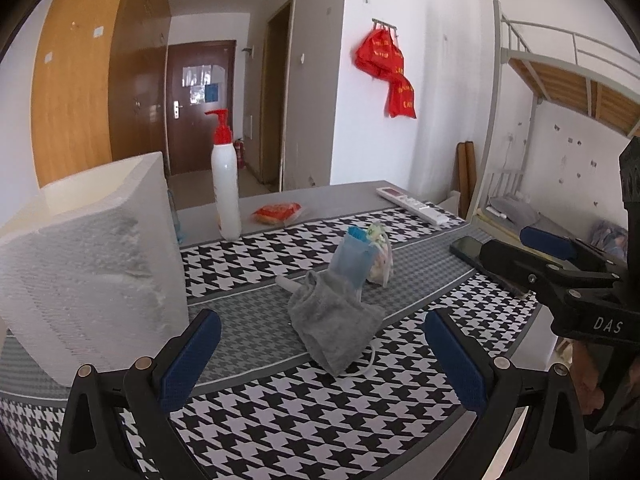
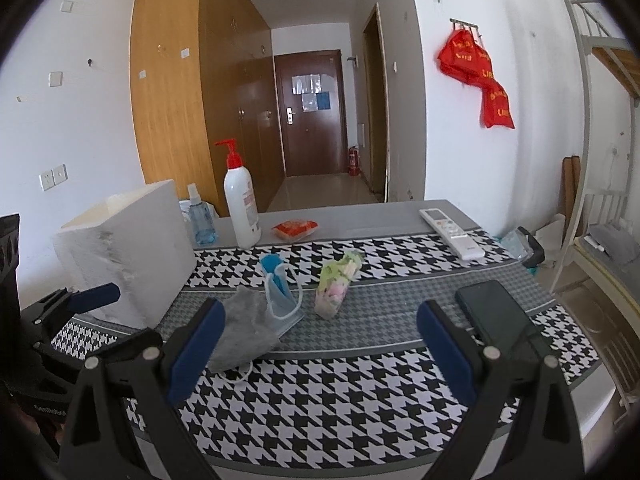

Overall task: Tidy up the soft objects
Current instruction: 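Lower the left tool onto the grey sock and close to grasp it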

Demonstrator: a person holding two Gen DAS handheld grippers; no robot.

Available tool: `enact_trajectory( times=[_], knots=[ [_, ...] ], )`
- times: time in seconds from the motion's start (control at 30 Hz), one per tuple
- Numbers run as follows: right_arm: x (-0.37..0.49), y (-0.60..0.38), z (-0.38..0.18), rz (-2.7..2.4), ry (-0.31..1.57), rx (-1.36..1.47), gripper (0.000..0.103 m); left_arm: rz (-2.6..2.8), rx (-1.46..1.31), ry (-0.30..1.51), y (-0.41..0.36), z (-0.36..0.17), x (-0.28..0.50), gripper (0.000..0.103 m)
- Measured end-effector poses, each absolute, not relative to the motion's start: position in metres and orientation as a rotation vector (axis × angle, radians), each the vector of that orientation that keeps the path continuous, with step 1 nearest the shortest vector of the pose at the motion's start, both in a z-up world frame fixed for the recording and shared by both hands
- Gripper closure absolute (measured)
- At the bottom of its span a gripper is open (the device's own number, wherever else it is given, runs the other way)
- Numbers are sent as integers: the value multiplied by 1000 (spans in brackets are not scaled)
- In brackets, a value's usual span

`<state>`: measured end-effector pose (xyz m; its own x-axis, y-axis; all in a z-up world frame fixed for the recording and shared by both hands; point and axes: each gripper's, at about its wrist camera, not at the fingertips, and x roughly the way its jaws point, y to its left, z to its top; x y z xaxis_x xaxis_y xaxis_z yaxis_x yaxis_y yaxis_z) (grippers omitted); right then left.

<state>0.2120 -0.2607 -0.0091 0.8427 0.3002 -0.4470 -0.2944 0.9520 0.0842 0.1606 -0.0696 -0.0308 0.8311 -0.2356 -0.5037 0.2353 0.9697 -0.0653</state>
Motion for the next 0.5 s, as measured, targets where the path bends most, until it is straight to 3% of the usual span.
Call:
enact_trajectory(
  times=[0.5],
  knots=[
    [235,-262,-20,317,527,4,5,-256,7,586,-80,-44,182,1]
  ],
)
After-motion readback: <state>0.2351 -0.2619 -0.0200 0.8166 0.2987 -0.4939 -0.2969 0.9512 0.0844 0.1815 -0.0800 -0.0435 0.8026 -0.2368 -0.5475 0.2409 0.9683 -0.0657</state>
